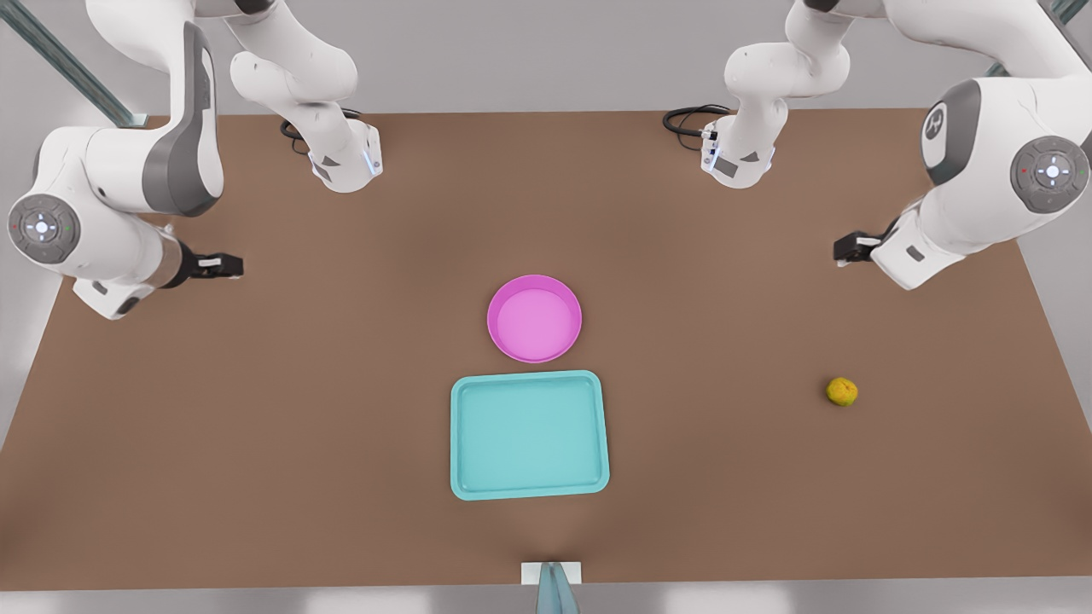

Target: Place the orange on the plate with the left arm and the plate on the tray with the right arm

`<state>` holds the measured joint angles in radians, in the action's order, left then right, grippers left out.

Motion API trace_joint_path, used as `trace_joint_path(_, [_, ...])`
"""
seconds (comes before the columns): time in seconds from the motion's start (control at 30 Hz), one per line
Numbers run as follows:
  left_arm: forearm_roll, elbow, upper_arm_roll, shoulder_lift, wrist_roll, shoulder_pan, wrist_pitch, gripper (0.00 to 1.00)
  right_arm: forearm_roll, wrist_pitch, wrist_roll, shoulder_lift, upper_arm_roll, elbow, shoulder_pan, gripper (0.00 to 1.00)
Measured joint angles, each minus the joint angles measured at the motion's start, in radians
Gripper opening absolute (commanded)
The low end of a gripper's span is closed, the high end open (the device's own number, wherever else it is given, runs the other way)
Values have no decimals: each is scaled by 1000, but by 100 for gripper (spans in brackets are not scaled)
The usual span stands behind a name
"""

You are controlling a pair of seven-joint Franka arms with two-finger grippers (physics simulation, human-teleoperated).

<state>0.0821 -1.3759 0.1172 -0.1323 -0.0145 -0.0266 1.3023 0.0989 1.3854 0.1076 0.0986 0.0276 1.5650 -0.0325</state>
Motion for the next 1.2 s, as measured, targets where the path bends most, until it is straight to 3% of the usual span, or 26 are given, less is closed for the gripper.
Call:
trace_joint_path(0.07, [1,1,0,-34,7,-4,28,100,1,29,8,0,0,0,1,100])
trace_joint_path(0.2, [3,0,-7,-365,16,-158,188,100,1,64,21,5,0,0,2,100])
trace_joint_path(0.27, [4,-48,-18,-457,11,-188,312,100,-1,74,26,14,0,2,1,100])
trace_joint_path(0.37, [4,-160,-39,-497,3,-194,516,100,-4,85,33,29,0,3,0,100])
trace_joint_path(0.6, [4,-213,-70,-563,-11,-196,811,100,-7,94,45,33,0,4,0,100])
trace_joint_path(1.17, [3,-248,-93,-628,-33,-197,951,100,-8,88,61,37,1,6,6,100])
trace_joint_path(1.2, [4,-249,-93,-628,-33,-197,951,82,-8,88,62,38,1,6,6,100])
